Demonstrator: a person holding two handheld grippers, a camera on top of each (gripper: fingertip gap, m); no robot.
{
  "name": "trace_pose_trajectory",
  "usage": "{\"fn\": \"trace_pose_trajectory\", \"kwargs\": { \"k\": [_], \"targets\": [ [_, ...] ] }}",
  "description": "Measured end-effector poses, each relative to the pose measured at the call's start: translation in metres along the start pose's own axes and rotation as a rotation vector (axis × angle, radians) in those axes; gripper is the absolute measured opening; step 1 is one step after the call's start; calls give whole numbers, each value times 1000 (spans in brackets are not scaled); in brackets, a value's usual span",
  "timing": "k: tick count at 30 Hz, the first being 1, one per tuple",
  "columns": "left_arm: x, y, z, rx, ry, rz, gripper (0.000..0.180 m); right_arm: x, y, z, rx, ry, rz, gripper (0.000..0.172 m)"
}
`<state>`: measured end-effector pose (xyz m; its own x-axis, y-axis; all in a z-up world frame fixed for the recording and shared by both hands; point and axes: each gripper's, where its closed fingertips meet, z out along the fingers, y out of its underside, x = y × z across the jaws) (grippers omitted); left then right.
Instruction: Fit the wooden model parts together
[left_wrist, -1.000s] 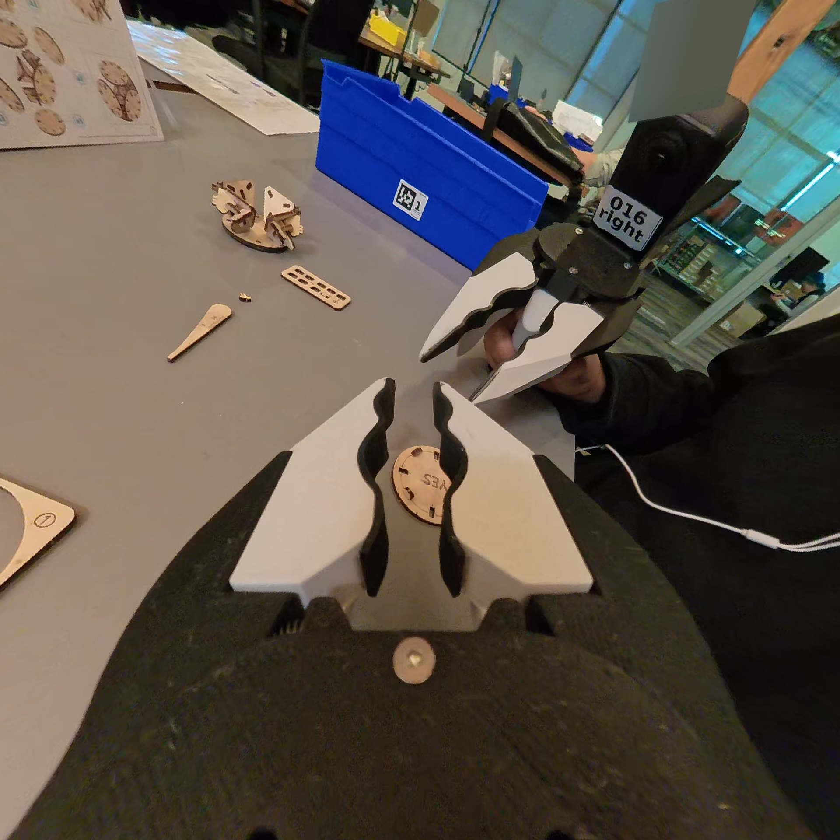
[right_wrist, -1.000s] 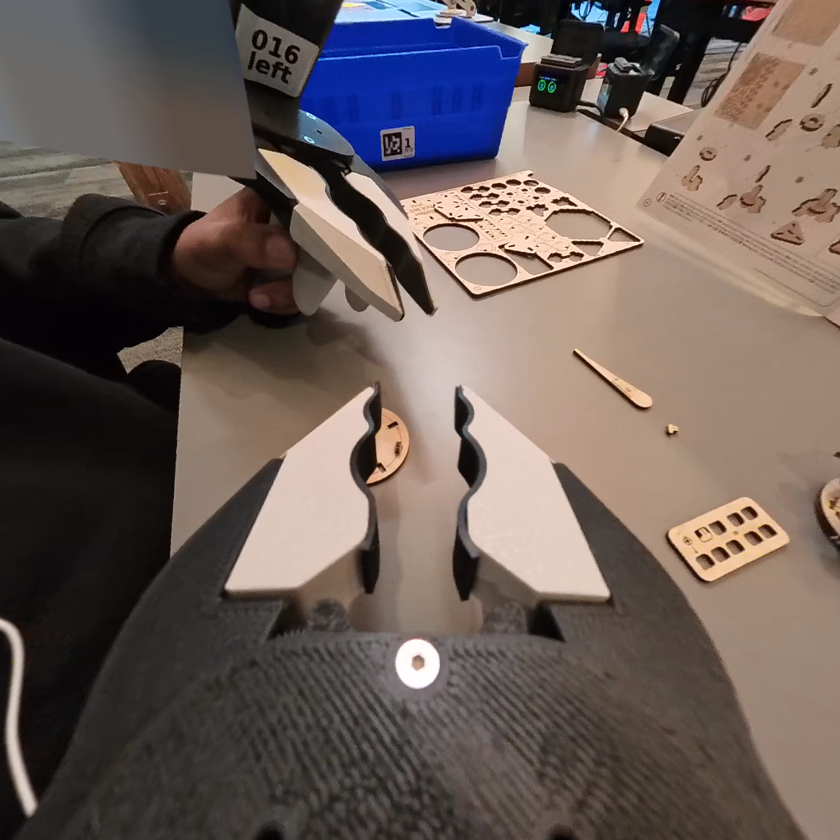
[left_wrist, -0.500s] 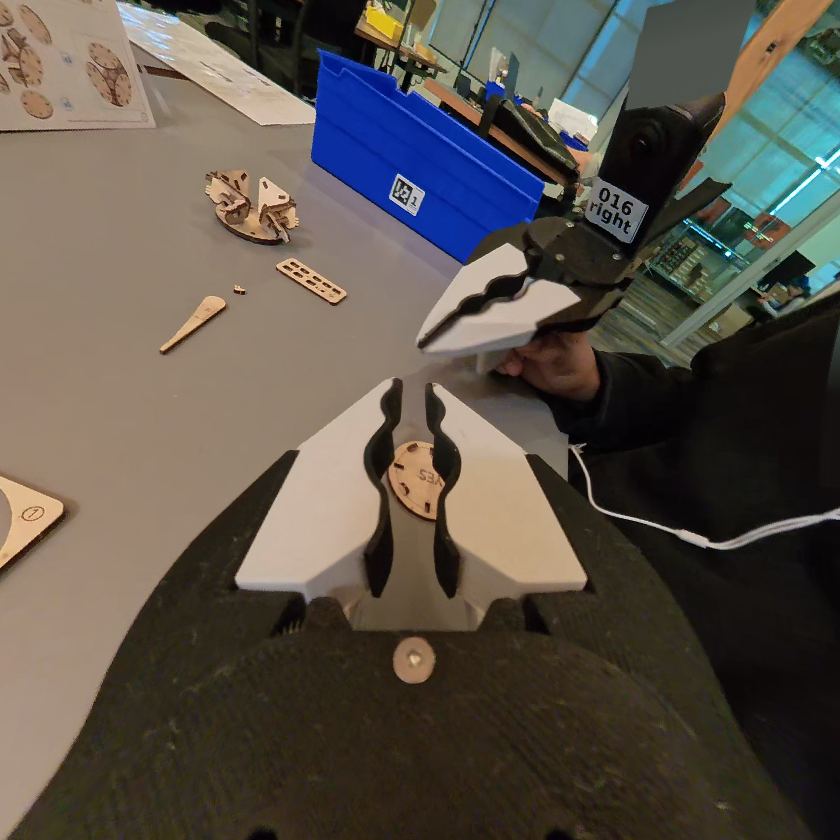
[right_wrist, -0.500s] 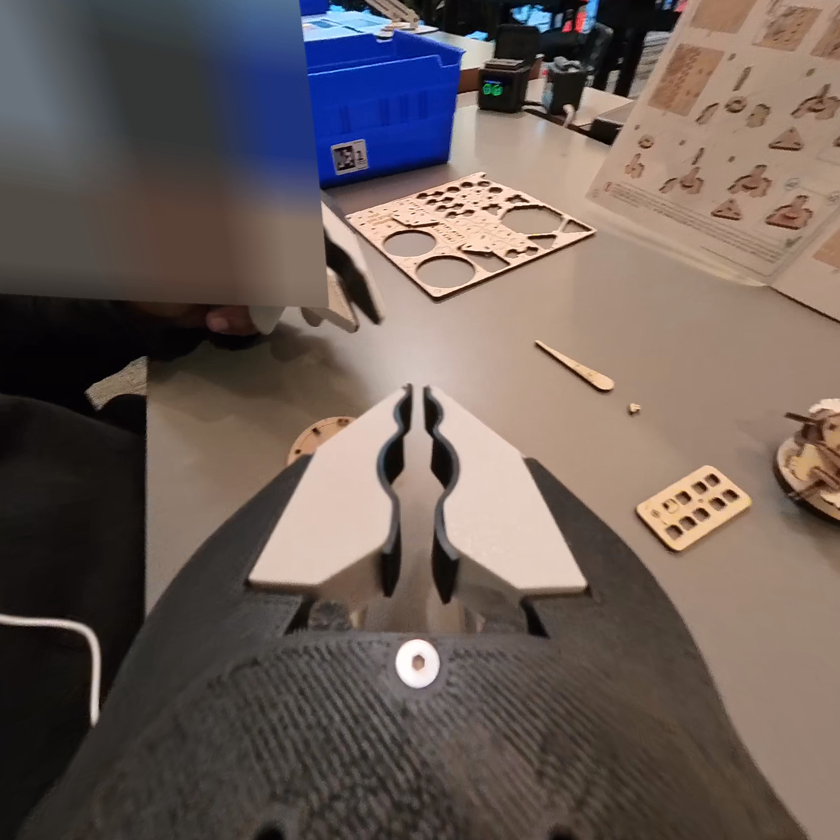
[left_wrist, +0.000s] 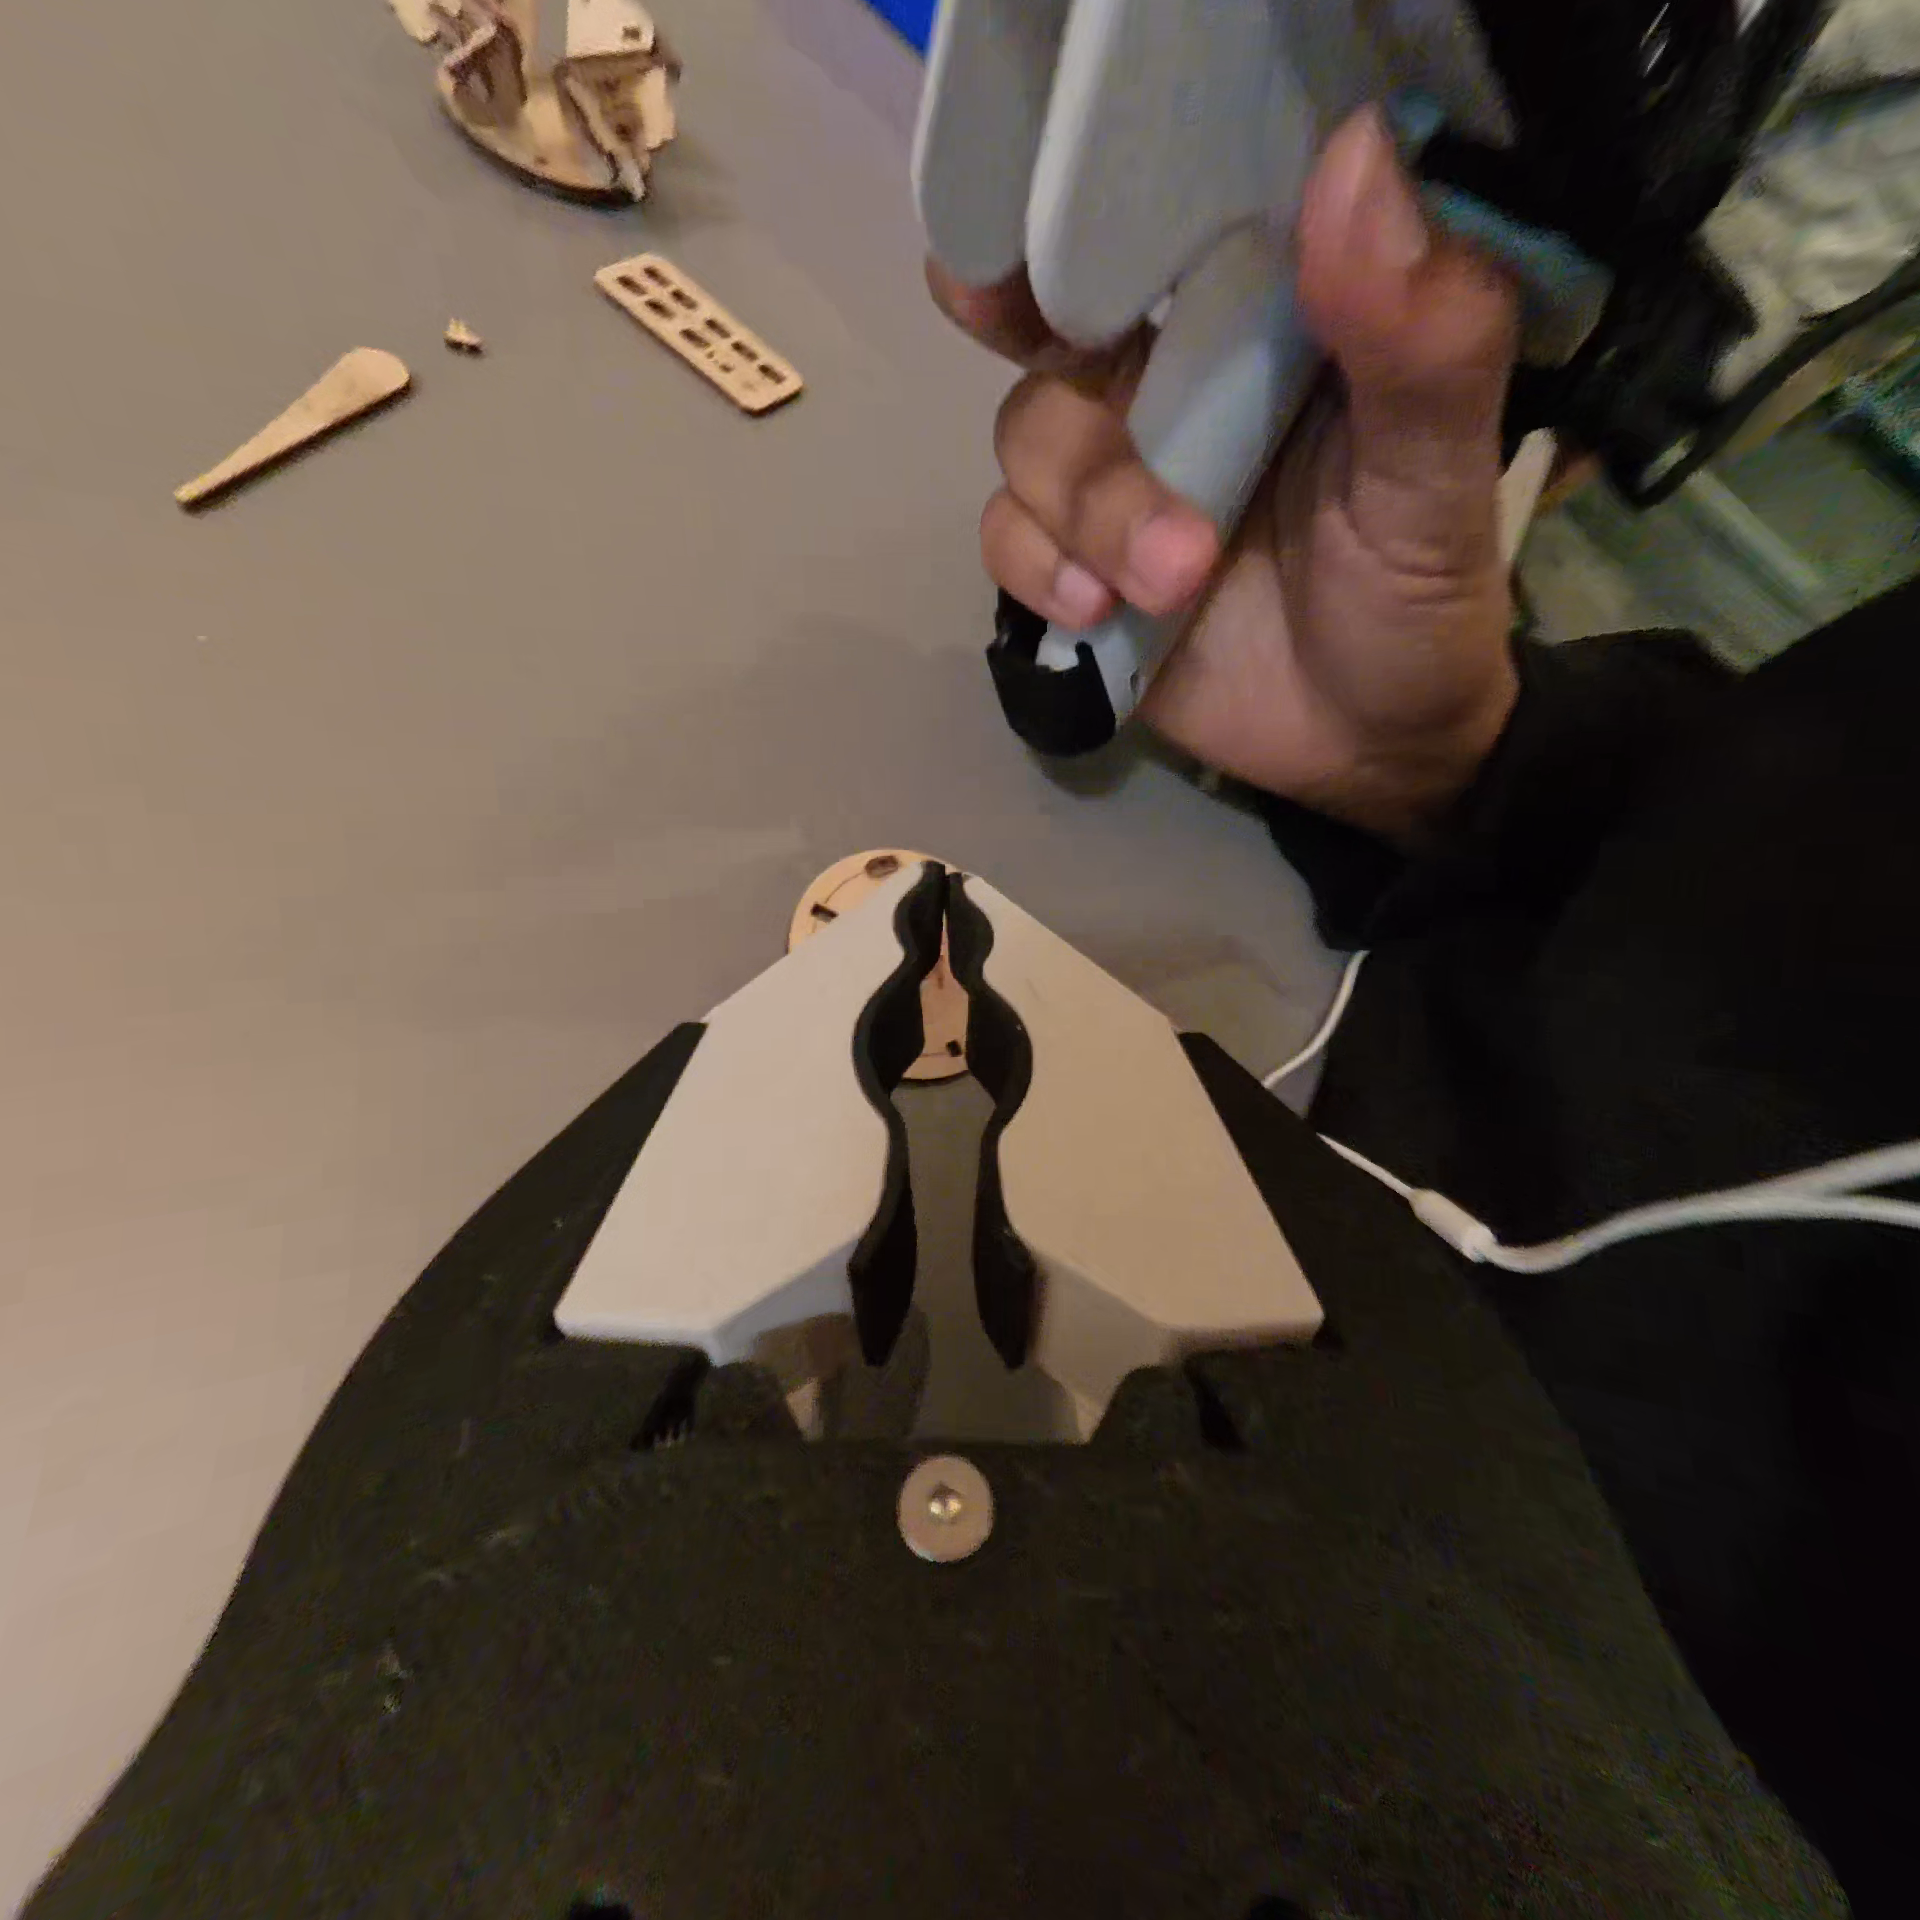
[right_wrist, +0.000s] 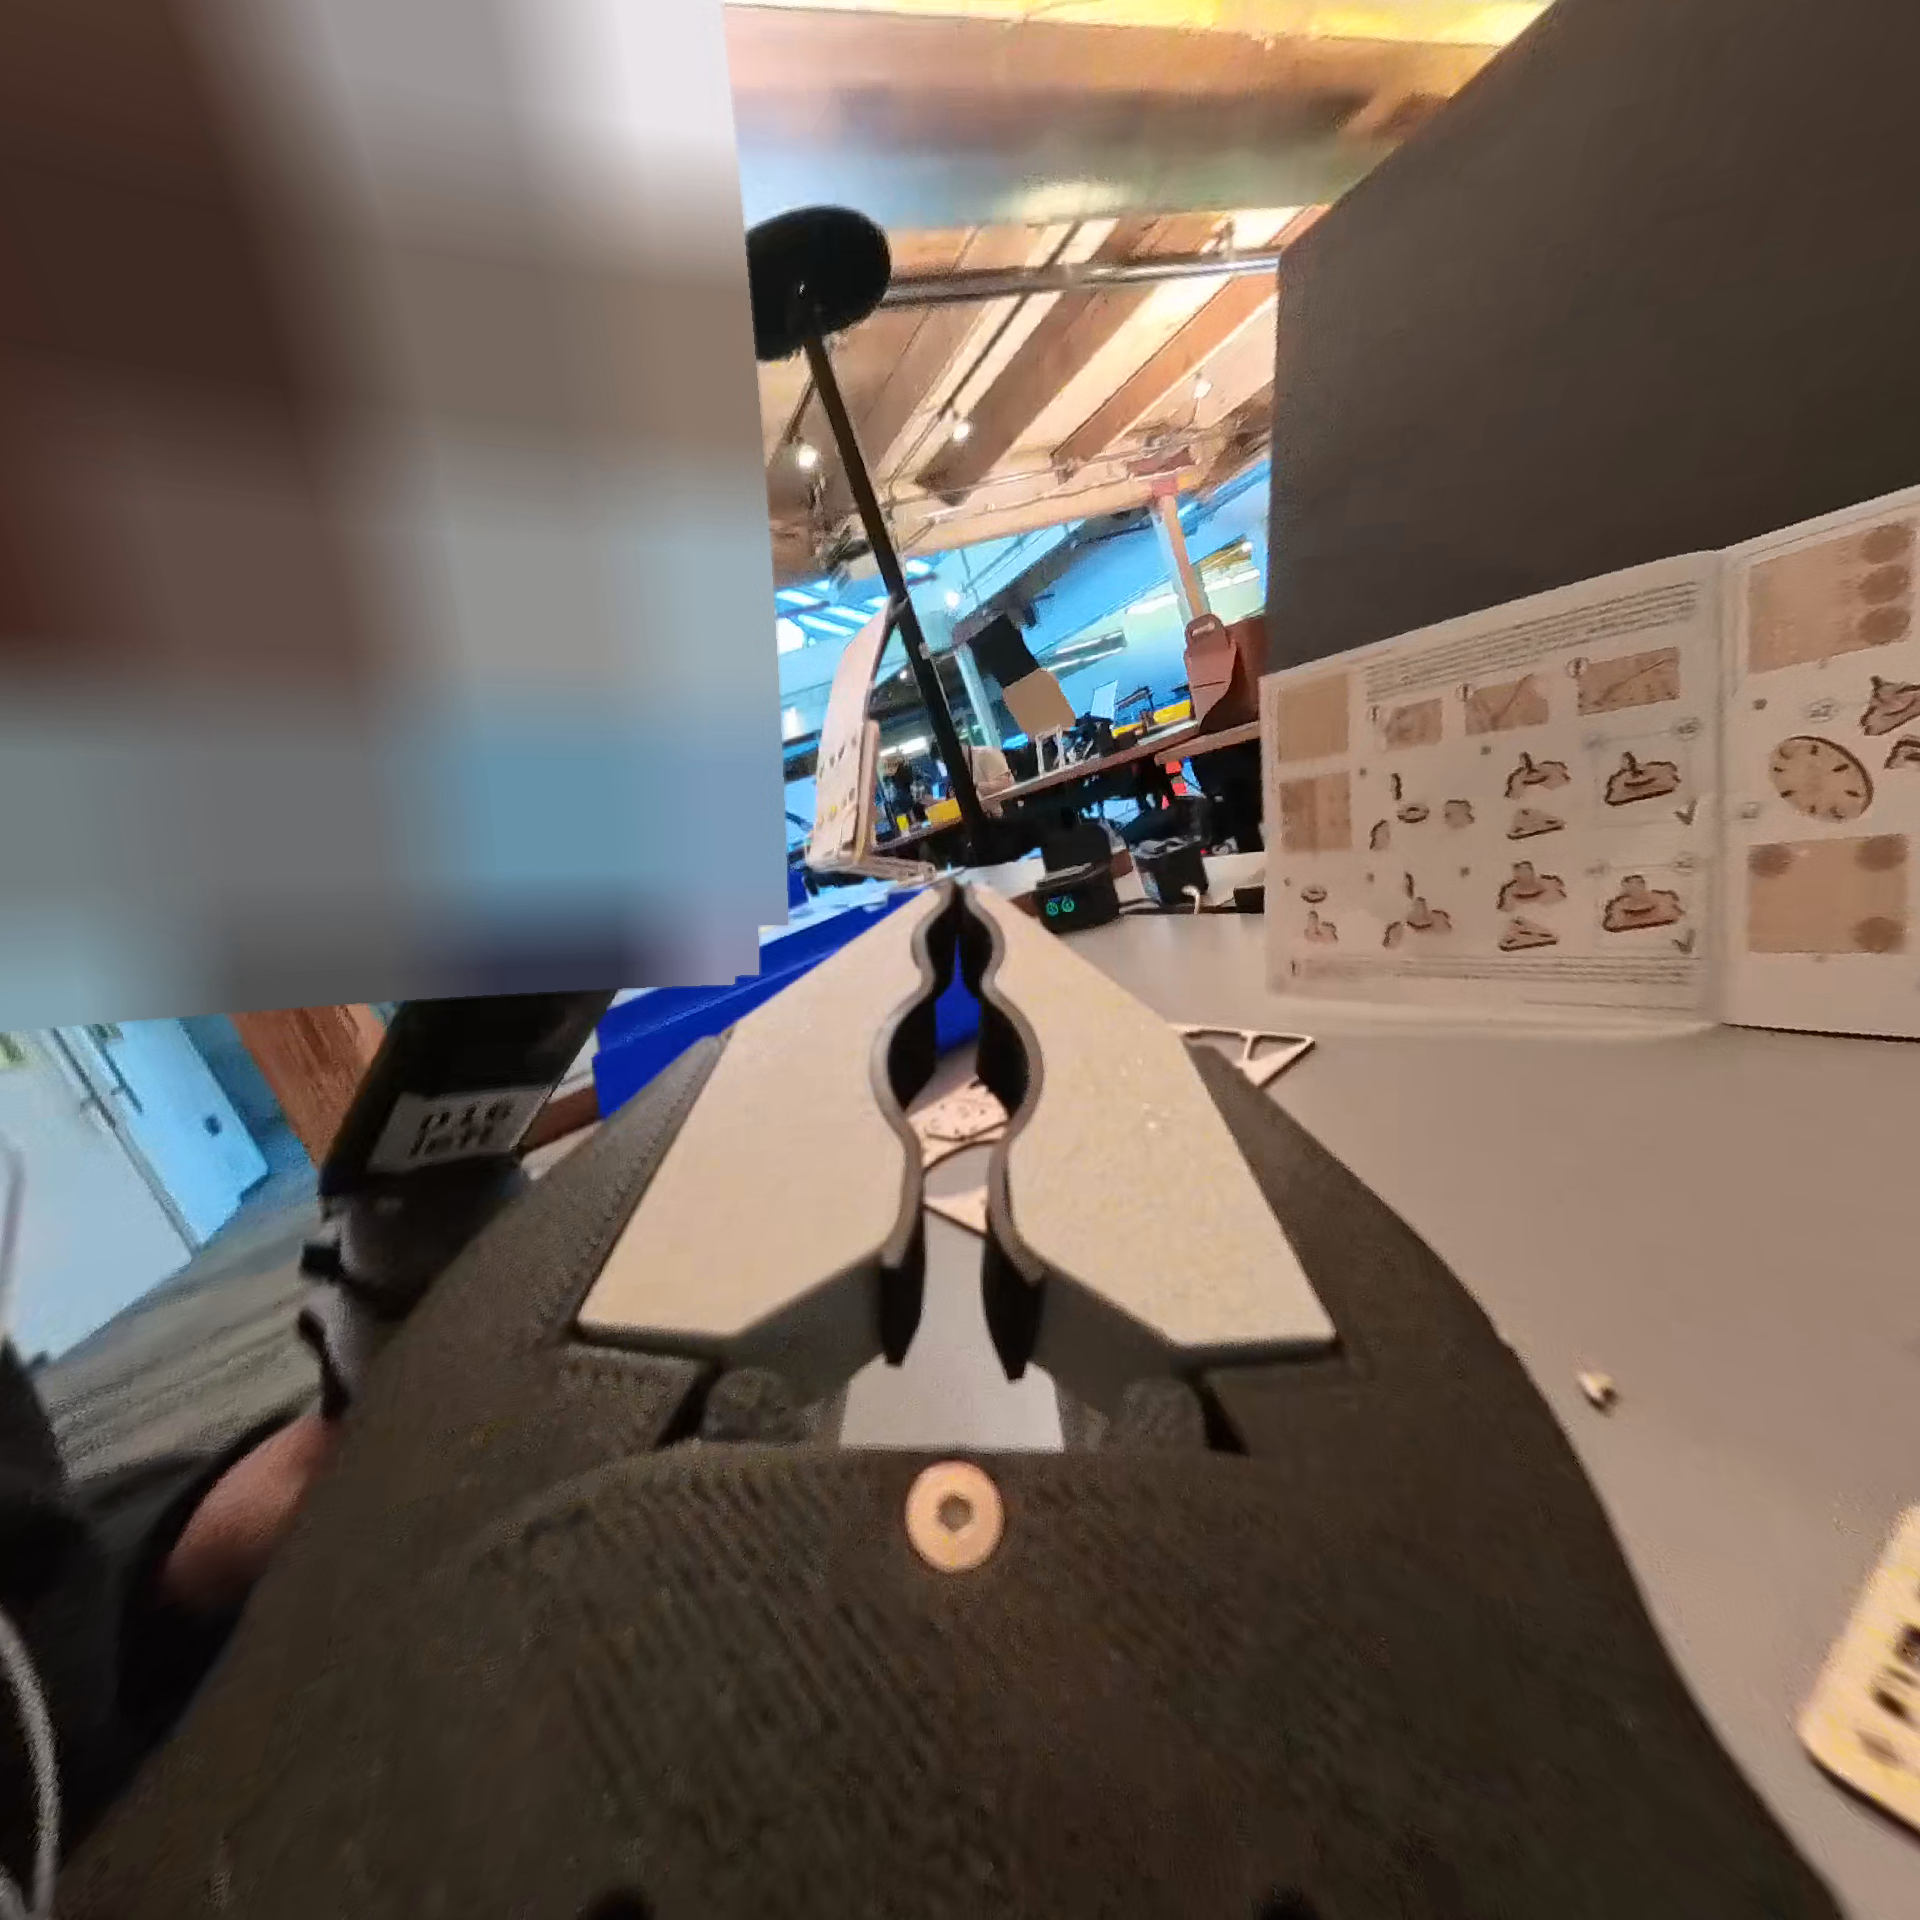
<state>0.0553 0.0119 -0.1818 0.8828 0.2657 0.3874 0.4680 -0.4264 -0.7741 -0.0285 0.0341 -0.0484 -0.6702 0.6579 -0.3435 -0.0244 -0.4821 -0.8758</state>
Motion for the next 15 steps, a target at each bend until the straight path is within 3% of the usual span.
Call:
{"fn": "trace_pose_trajectory", "kwargs": {
  "k": [3,8,15],
  "targets": [
    [-2,3,2,-14,-44,4,0,-11,7,19,-21,-20,-30,0],
    [-6,10,2,-38,-46,-64,0,-18,23,41,-24,38,-247,0],
    [-7,14,5,-67,10,-139,0,-19,31,45,-44,106,-297,0]
  ]
}}
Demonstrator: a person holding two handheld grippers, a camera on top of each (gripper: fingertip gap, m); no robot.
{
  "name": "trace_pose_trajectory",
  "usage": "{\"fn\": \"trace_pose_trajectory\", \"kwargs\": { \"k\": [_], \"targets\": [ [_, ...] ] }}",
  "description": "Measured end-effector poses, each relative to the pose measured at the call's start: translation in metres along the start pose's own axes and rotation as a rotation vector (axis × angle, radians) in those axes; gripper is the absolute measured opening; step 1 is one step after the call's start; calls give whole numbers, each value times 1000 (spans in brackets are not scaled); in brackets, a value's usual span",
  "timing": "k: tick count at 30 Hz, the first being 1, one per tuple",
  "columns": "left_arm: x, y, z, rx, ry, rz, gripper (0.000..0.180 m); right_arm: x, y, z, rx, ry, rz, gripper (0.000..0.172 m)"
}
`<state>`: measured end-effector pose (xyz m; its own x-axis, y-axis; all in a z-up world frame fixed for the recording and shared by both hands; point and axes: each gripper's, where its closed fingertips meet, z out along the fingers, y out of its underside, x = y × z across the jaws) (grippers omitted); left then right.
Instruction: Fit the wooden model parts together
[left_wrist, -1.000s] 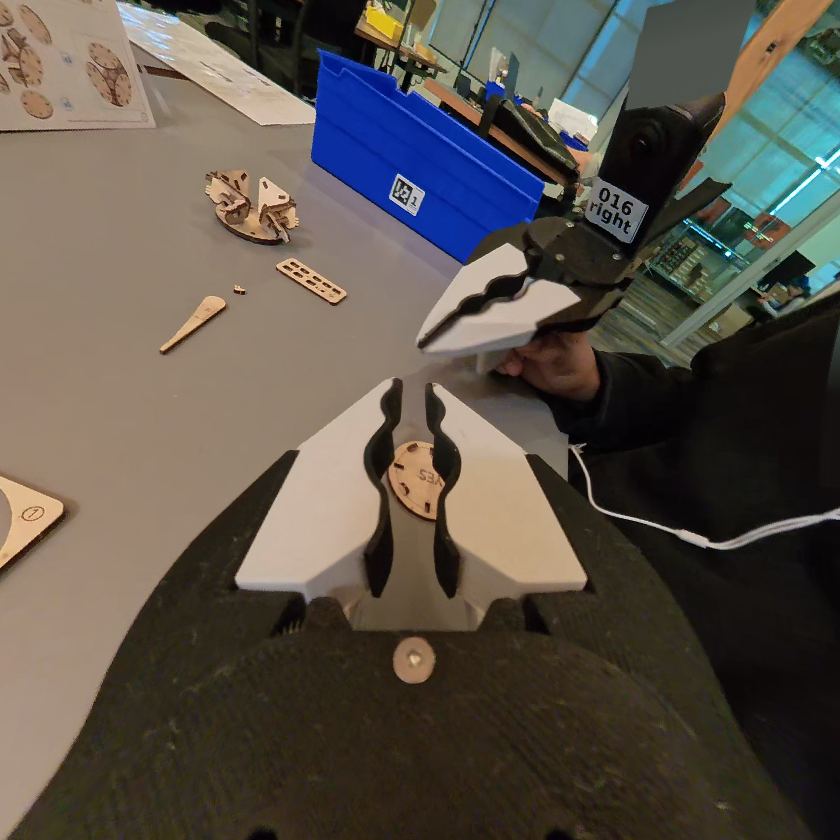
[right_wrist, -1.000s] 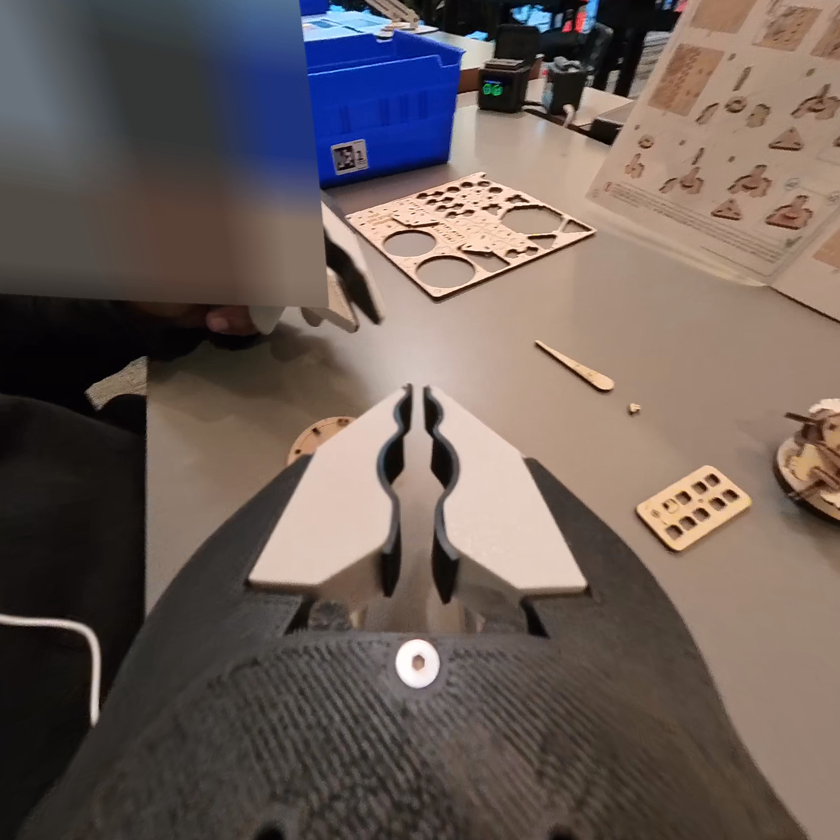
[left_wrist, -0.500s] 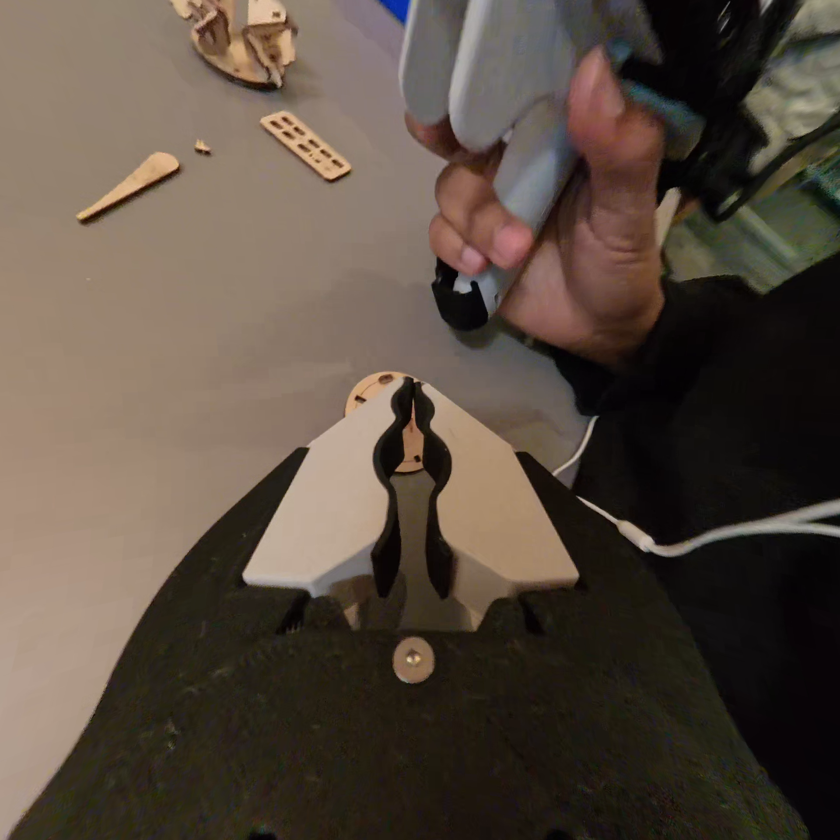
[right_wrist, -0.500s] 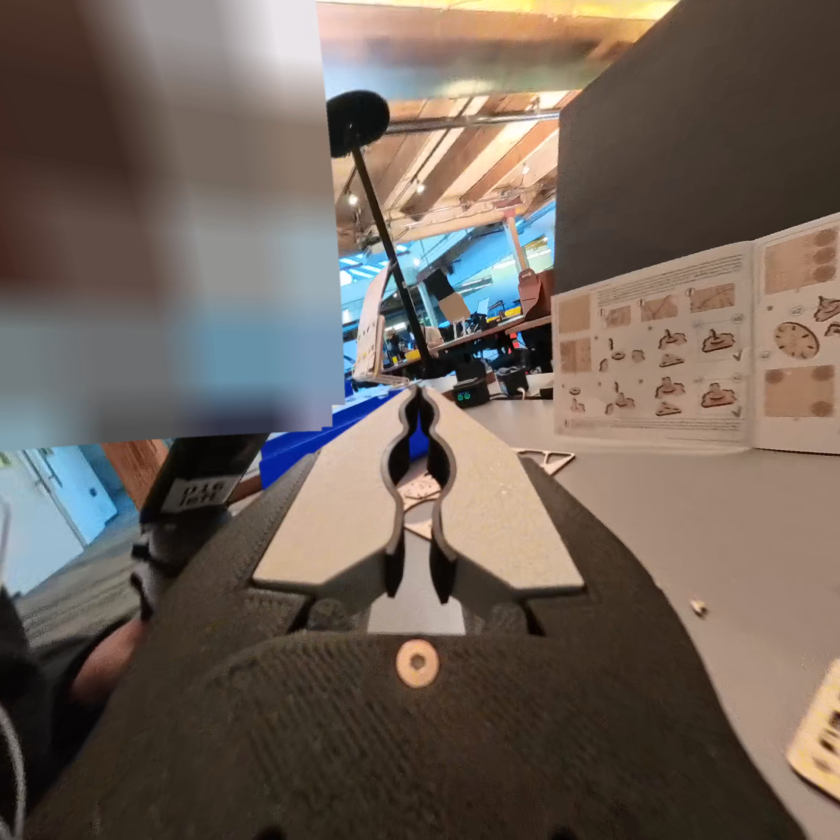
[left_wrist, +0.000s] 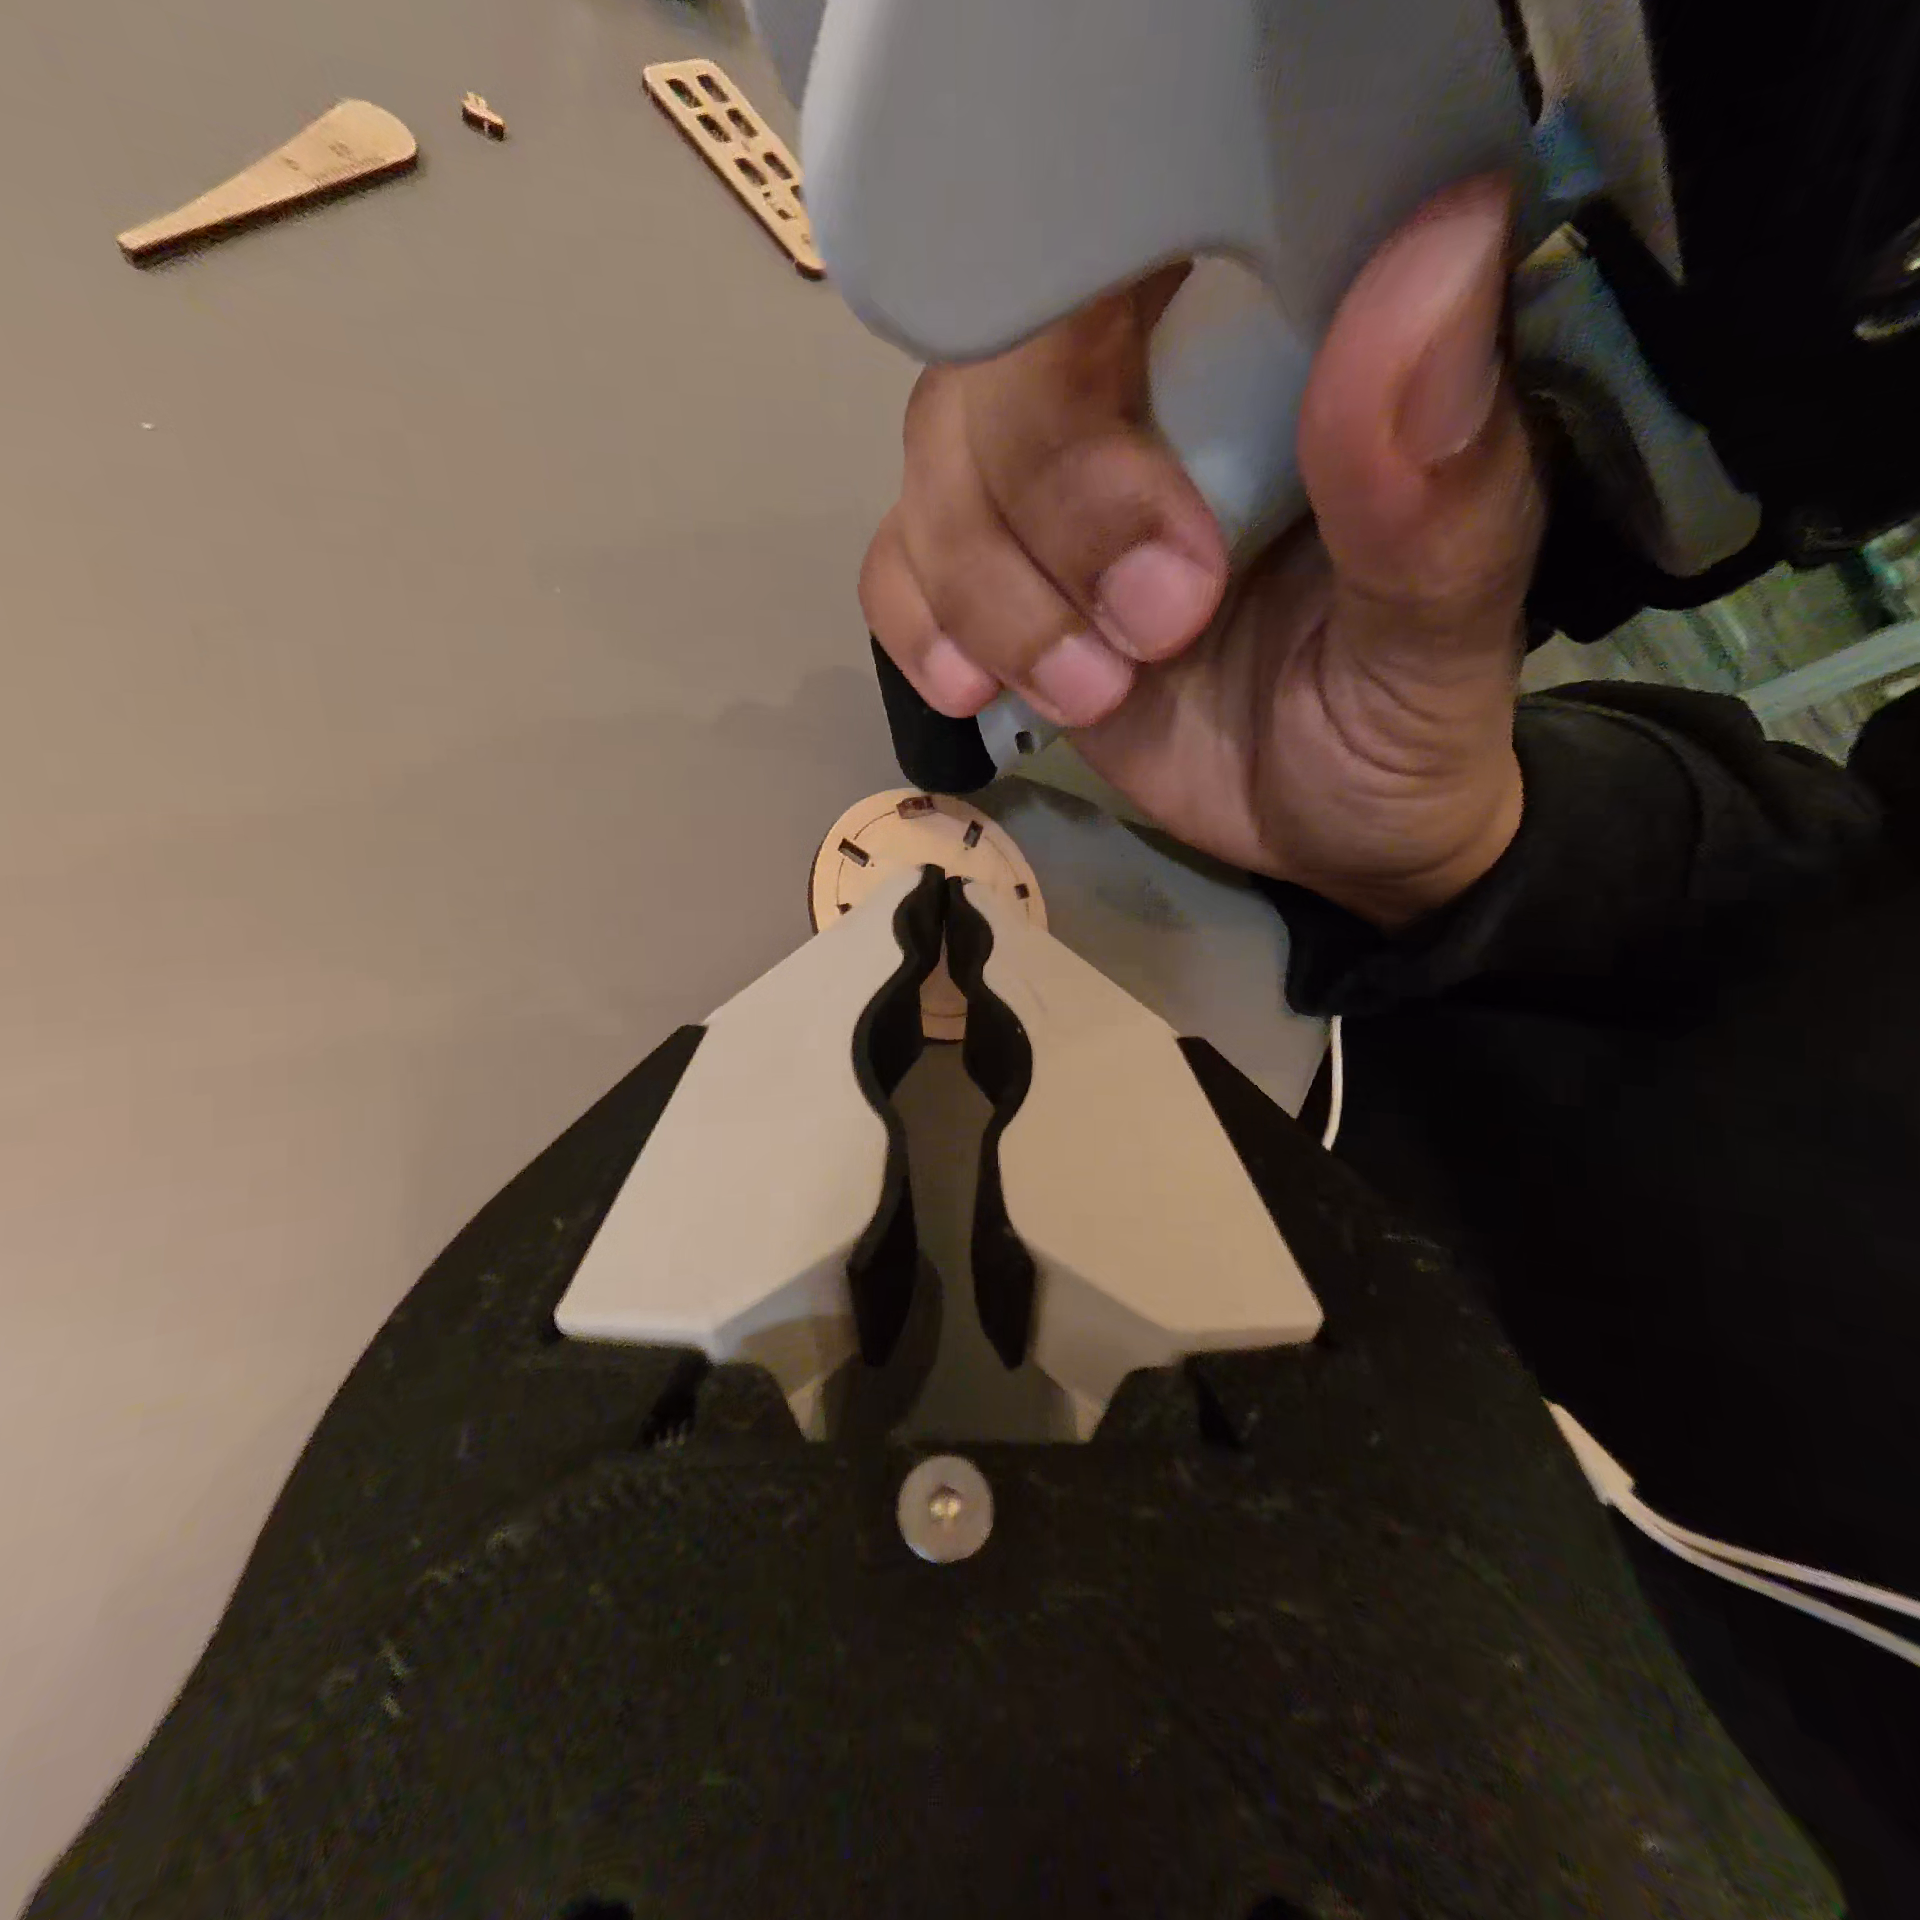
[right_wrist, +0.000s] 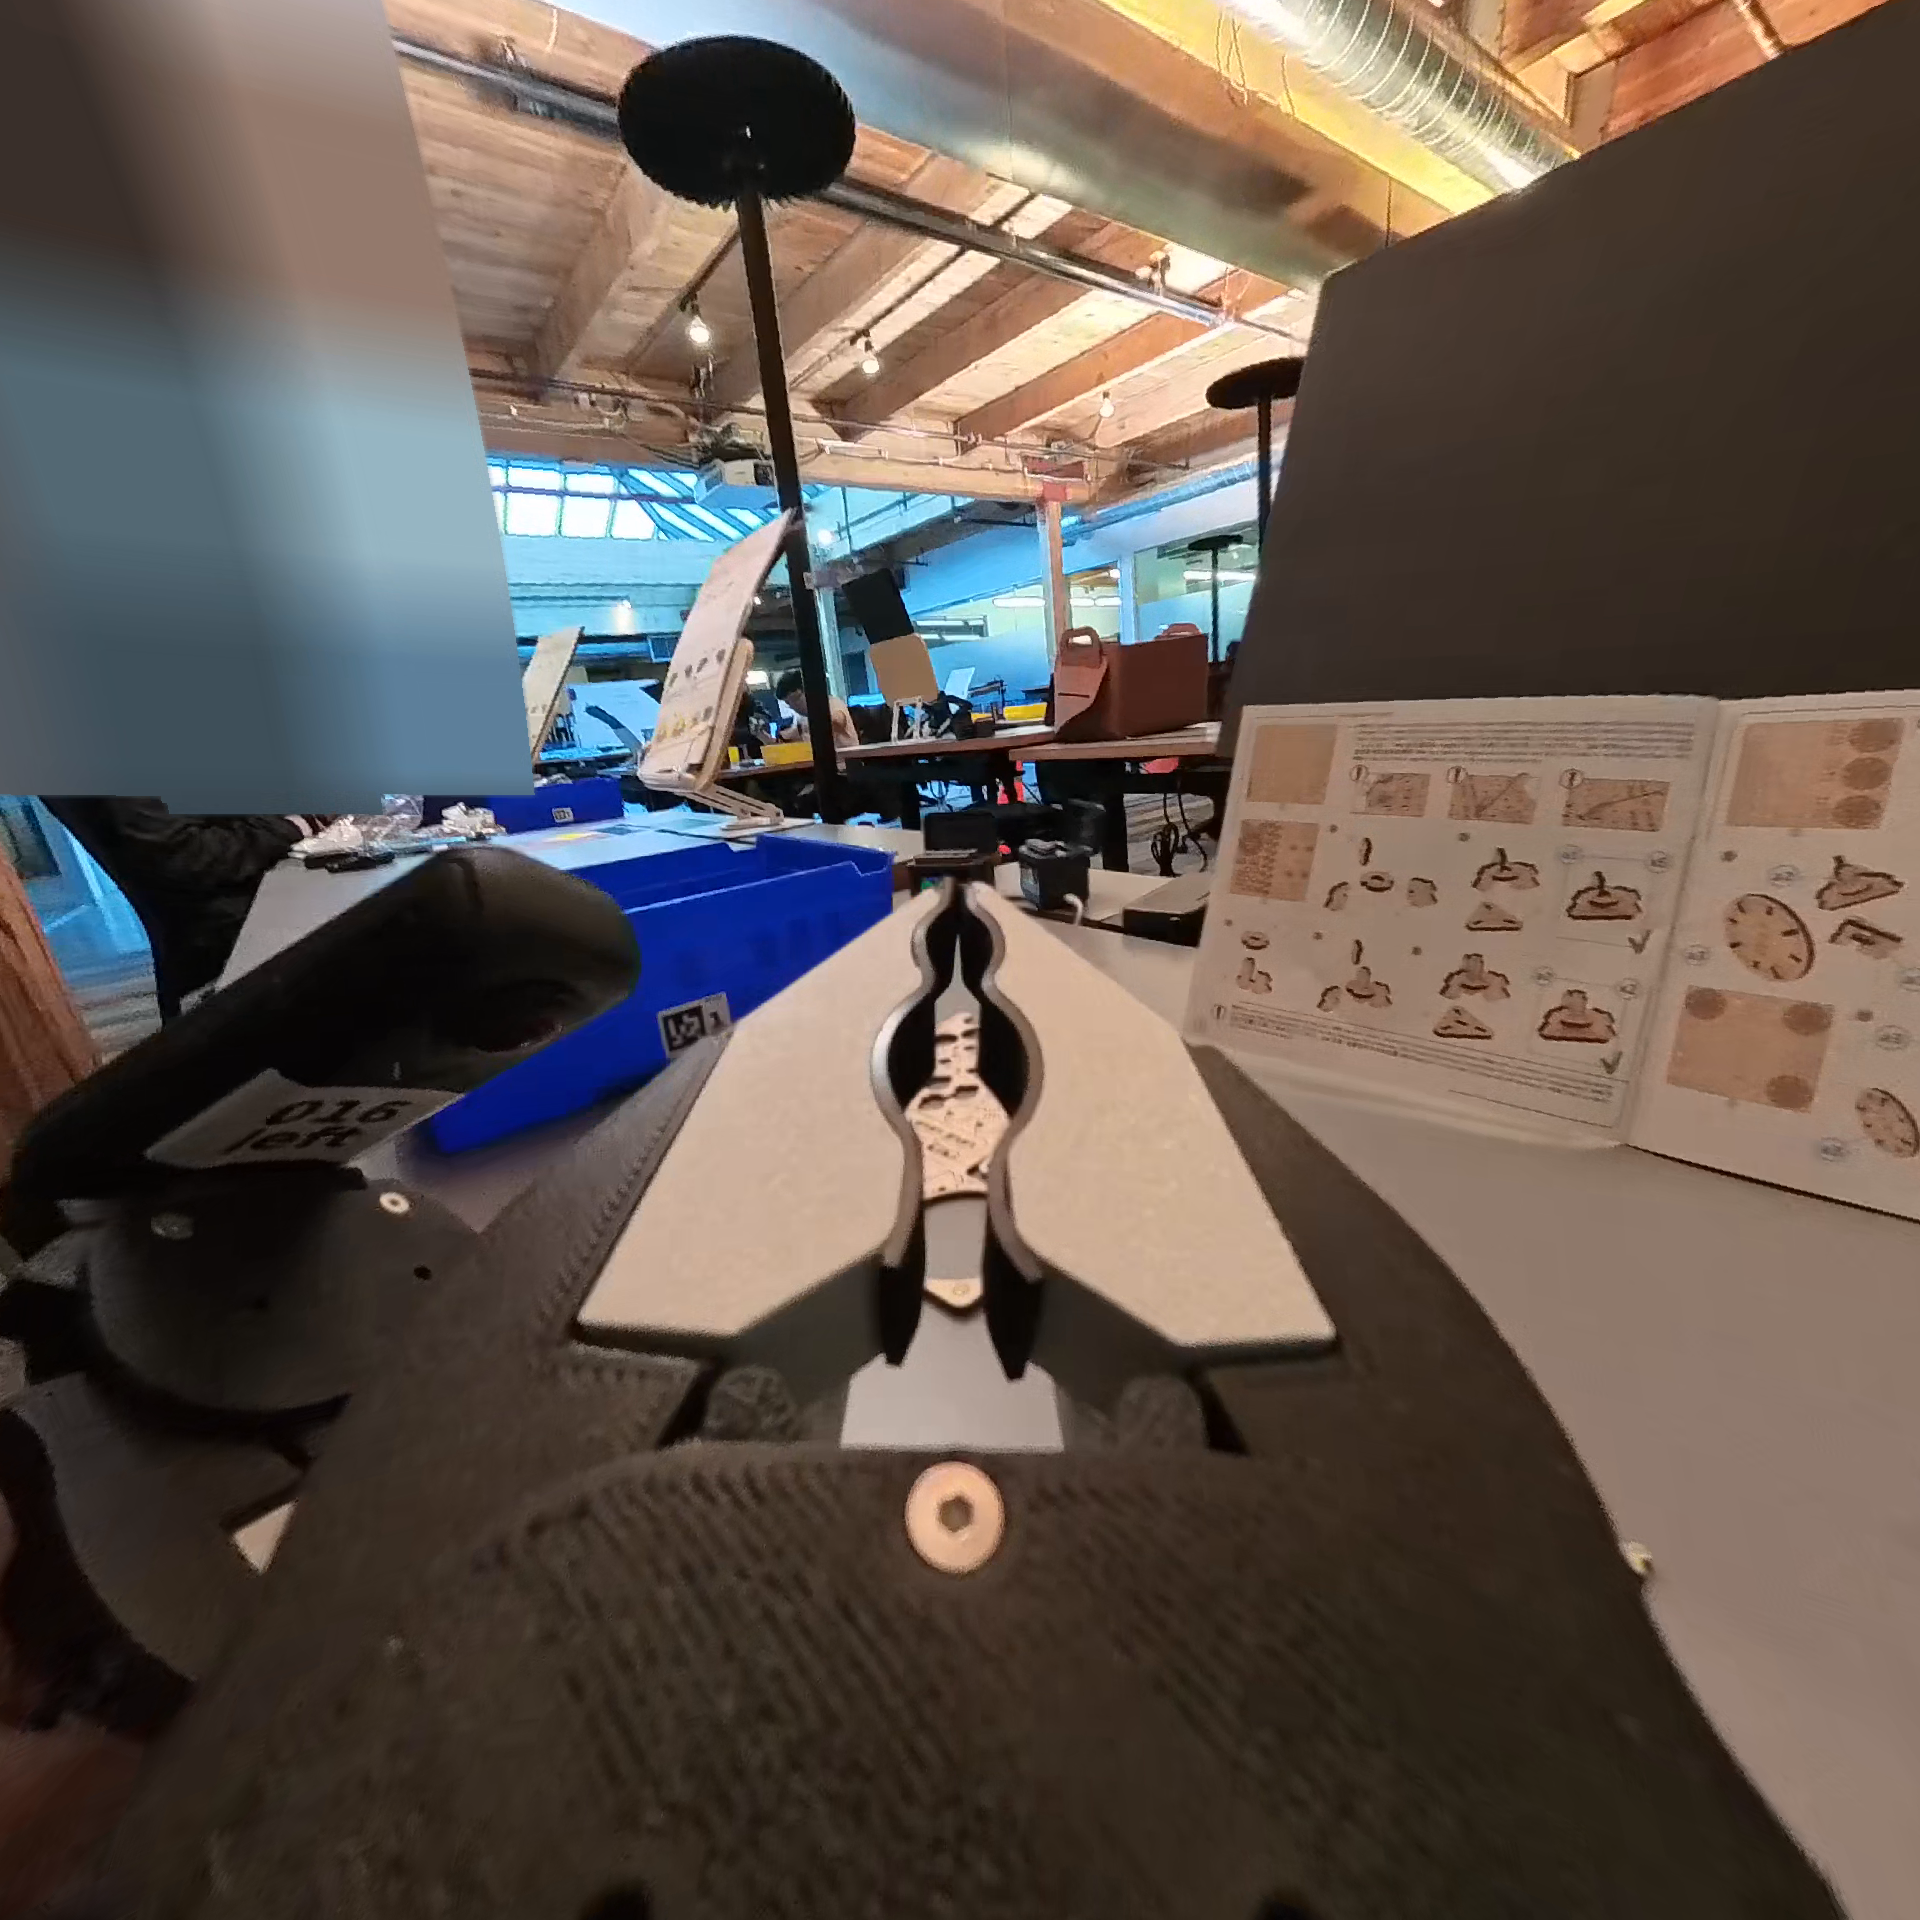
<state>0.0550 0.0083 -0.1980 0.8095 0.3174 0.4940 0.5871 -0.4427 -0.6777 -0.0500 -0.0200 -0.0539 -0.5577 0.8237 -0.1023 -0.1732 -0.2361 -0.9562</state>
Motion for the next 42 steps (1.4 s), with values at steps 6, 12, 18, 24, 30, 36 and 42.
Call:
{"fn": "trace_pose_trajectory", "kwargs": {
  "k": [6,12,18,24,30,36,42],
  "targets": [
    [-3,5,4,-40,-32,6,0,3,8,1,-33,35,5,0],
    [-3,5,4,-44,-43,17,0,3,2,0,-2,48,-25,0],
    [-3,5,4,-45,-41,15,0,0,18,6,-74,63,-96,0],
    [-3,5,4,-45,-23,-4,0,-9,1,1,-14,43,-135,0],
    [-3,5,4,-46,-22,-5,0,-10,0,3,-20,50,-160,0],
    [-3,6,4,-48,-20,-6,0,-7,13,9,-63,64,-151,0],
    [-3,6,4,-48,-17,-9,0,-10,19,10,-88,59,-142,0]
  ]
}}
